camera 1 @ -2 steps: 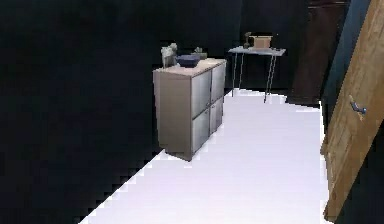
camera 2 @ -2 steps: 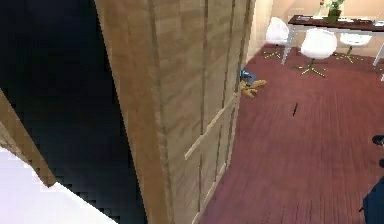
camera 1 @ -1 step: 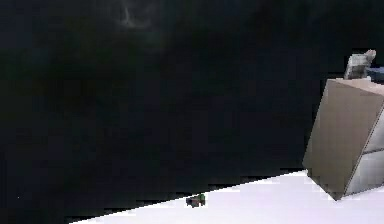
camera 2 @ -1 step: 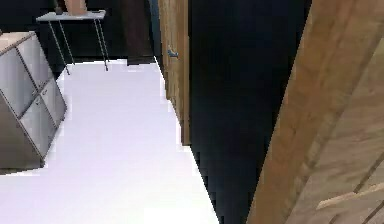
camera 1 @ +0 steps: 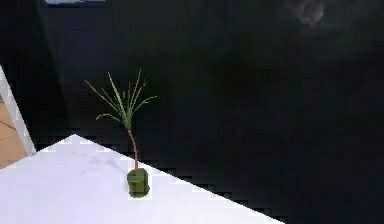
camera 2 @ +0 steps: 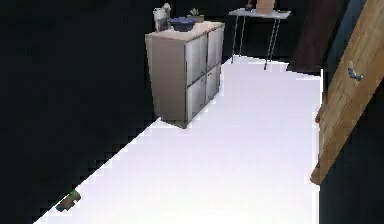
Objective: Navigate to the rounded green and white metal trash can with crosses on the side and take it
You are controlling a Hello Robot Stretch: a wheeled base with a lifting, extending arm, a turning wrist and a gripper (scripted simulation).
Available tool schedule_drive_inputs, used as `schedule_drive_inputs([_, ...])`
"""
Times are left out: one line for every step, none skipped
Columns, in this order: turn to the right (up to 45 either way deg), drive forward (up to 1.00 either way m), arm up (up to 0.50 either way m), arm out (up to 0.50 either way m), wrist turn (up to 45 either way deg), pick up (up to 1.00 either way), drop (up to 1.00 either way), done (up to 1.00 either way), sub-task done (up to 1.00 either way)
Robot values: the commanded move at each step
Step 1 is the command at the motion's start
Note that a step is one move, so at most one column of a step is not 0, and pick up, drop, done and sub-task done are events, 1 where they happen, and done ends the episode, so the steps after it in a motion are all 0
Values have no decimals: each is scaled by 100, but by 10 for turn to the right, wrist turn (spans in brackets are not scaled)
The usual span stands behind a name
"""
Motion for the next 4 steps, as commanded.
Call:
schedule_drive_inputs([-450, 0, 0, 0, 0, 0, 0, 0, 0])
schedule_drive_inputs([-60, 0, 0, 0, 0, 0, 0, 0, 0])
schedule_drive_inputs([0, 100, 0, 0, 0, 0, 0, 0, 0])
schedule_drive_inputs([-30, 0, 0, 0, 0, 0, 0, 0, 0])
